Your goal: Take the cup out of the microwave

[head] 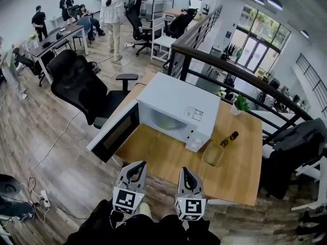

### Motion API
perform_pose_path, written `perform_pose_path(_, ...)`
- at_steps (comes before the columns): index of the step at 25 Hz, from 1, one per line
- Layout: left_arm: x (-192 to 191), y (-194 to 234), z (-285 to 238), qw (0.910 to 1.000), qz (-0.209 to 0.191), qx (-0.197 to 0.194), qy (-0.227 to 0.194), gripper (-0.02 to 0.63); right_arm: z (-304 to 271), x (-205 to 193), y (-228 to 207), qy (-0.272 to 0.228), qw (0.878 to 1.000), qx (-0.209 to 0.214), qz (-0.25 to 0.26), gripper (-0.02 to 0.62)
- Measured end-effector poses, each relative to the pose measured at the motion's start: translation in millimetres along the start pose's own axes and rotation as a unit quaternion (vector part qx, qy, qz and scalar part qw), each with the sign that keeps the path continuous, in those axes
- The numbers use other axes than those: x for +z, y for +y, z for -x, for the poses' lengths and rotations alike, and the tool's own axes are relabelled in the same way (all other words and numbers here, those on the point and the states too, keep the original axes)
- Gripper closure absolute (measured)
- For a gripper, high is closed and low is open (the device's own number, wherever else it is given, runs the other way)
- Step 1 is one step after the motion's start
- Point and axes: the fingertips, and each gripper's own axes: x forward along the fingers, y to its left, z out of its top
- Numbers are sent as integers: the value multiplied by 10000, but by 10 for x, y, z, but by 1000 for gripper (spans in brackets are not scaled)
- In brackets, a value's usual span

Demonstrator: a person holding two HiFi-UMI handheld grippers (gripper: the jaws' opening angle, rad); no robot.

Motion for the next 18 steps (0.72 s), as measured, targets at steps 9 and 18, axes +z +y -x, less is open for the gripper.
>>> perform_pose_path(9, -53, -5, -505, 9991, -58, -403, 101, 581, -279, -85, -279, 87, 9994, -328, -103, 580)
perform_pose_path(18, -137, 228, -1288, 9981, -62, -523, 304, 581, -941, -225, -588, 240, 9987, -361, -257, 580)
